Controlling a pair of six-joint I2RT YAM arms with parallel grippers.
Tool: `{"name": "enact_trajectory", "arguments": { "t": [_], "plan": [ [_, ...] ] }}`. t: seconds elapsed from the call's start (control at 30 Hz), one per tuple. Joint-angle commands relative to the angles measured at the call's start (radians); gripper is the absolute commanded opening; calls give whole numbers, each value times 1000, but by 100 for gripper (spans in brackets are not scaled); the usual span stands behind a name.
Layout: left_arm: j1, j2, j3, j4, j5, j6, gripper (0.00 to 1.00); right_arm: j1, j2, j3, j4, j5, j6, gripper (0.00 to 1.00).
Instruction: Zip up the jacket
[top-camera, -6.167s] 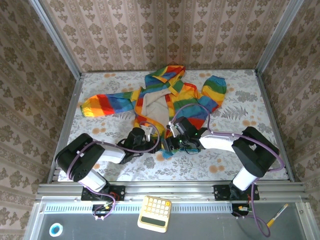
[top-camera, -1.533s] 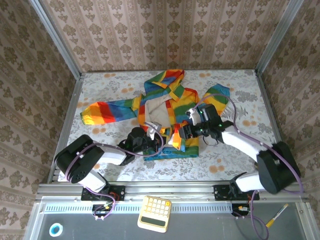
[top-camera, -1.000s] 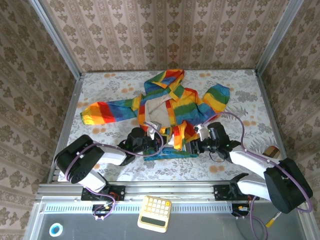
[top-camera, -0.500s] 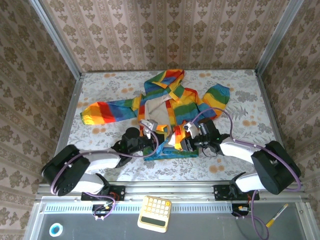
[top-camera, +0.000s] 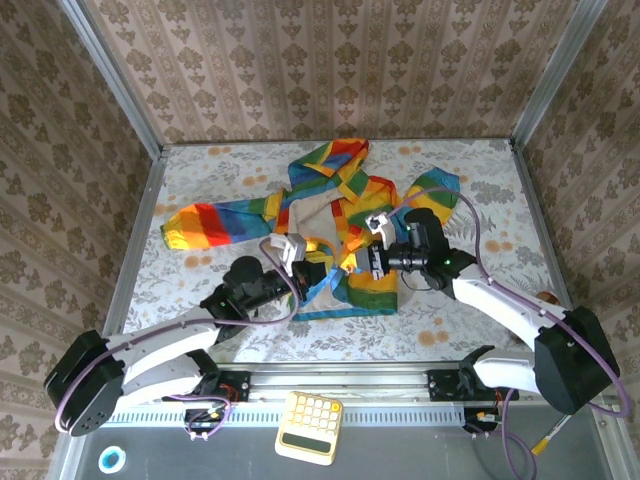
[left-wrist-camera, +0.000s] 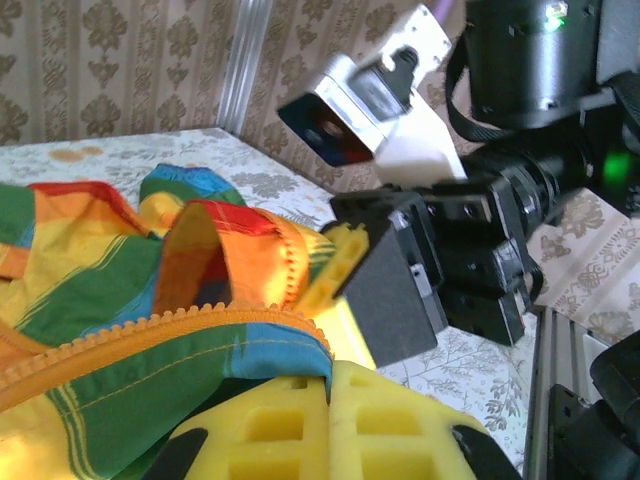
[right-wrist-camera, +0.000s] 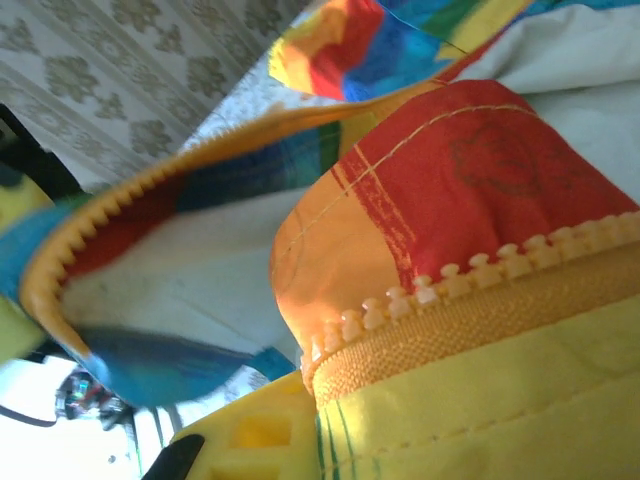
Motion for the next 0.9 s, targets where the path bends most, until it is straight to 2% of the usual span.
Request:
{"name": "enact_trajectory", "arguments": {
  "t": [0.0, 0.2, 0.37, 0.87],
  "plan": [
    [-21, 11, 44, 3, -13, 52, 0, -10, 34, 71, -39, -134, 83, 0],
    [-13, 4, 16, 28, -46, 50, 0, -13, 93, 171, -155, -200, 112, 0],
    [19, -28, -23, 25, -64, 15, 0, -14, 135, 197, -179, -260, 143, 0],
    [46, 2, -46, 119, 38, -36, 0, -17, 143, 225, -150, -288, 208, 0]
  ]
}}
